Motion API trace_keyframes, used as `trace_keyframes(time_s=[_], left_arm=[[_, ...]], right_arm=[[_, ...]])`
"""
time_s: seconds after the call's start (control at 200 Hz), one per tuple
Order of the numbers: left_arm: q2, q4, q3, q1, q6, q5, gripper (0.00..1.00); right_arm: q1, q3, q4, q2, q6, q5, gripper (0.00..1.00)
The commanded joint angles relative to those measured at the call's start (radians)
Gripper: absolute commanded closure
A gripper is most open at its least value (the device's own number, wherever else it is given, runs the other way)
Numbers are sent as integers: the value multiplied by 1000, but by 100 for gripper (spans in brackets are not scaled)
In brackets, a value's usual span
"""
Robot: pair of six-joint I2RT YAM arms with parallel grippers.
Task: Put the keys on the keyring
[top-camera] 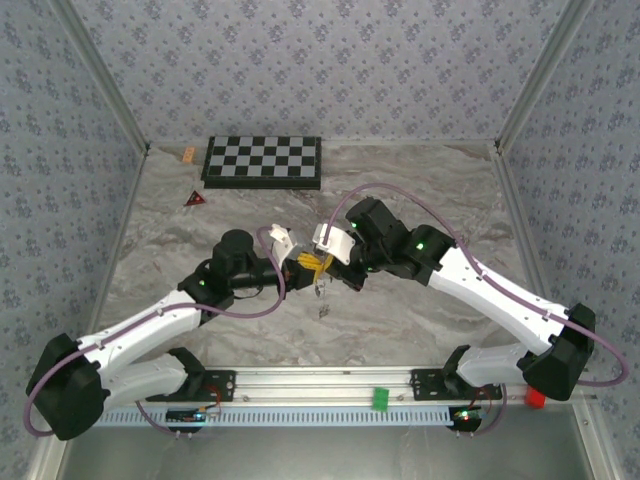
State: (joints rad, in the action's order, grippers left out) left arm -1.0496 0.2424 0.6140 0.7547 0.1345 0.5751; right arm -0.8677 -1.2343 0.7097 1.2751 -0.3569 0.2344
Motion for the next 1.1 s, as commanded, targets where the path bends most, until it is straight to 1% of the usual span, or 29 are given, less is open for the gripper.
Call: trace_keyframes(time_s=[0.0,0.045,0.2,0.36,0.375,0.4,0.41,0.425,0.51,0.535,0.57,0.585,0.675,0.755,0.79,0.87,0.9,0.925,0.994,1.094], left_arm=[[-17,-10,60,8,-30,42,92],[-23,-15,65,8,-29,45,100],[-29,-2,63,10,-19,36,100],[3,38,39,8,-9,16,100],[5,47,36,8,-6,15,100],[12,58,30,10,0,12,100],[14,63,30,9,1,11,100],[19,69,26,8,3,7,100],[43,106,14,8,12,-2,100],[49,116,11,8,15,-6,100],[58,128,9,8,19,-12,100],[61,132,7,8,20,-14,100],[76,158,0,9,29,-24,100],[83,188,-8,8,36,-27,100],[82,201,-10,8,40,-26,100],[83,217,-11,8,45,-18,100],[82,219,-10,8,47,-20,100],[81,220,-8,9,48,-20,100],[80,219,-5,8,50,-23,100],[80,225,-3,10,55,-17,100]], right_arm=[[-13,-36,2,3,-13,12,100],[-13,-37,1,1,-13,12,100],[-12,-30,-5,-9,-8,4,100],[4,22,-32,-53,22,20,100],[6,29,-39,-61,28,18,97],[10,33,-55,-71,38,14,88],[12,59,-59,-76,44,12,85],[14,75,-71,-85,52,8,82],[40,138,-137,-136,93,15,81],[49,159,-159,-155,109,24,78],[63,189,-197,-182,127,36,71],[70,207,-210,-194,138,41,70],[111,289,-315,-264,207,88,69],[151,363,-419,-320,268,163,67],[168,390,-465,-339,292,202,64],[198,438,-547,-373,334,290,62],[208,450,-575,-381,350,311,58],[214,458,-599,-386,358,327,57],[221,465,-637,-388,367,357,57],[220,457,-652,-373,374,359,58]])
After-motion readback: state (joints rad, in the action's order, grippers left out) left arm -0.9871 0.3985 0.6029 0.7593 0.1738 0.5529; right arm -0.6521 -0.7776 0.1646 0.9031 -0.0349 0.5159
